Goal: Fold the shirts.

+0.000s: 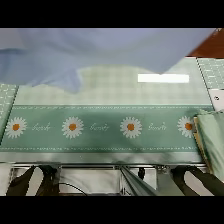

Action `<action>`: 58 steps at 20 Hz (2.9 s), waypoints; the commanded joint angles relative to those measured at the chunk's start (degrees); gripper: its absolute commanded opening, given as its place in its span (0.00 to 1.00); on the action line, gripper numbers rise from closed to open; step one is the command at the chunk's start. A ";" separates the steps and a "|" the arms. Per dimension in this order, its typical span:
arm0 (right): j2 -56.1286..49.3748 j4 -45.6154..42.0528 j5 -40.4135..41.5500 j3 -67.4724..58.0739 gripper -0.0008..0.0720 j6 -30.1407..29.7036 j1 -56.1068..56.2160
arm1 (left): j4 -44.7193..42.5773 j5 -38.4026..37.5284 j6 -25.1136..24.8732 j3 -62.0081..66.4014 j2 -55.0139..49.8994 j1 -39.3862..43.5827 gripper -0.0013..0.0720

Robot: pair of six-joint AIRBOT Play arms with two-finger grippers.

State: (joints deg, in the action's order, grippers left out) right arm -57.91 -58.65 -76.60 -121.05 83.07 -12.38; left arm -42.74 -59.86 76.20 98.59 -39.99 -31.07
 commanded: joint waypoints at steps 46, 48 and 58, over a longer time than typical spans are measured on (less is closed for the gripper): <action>-46.31 -0.85 -4.92 24.70 0.04 -7.34 -2.62 | -15.85 -18.29 -0.33 -15.32 -57.20 20.61 0.04; -46.31 -2.43 -3.34 28.79 0.04 -7.34 -1.95 | -16.26 -16.50 -0.33 -19.65 -57.37 21.05 0.04; -36.26 -5.31 -6.19 32.20 0.57 -4.11 -7.04 | -22.49 -23.61 -0.48 -24.48 -48.83 18.51 0.71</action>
State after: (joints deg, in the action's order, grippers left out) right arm -98.96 -62.54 -79.07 -89.84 78.50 -16.53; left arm -62.35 -79.96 77.58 76.53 -93.67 -11.11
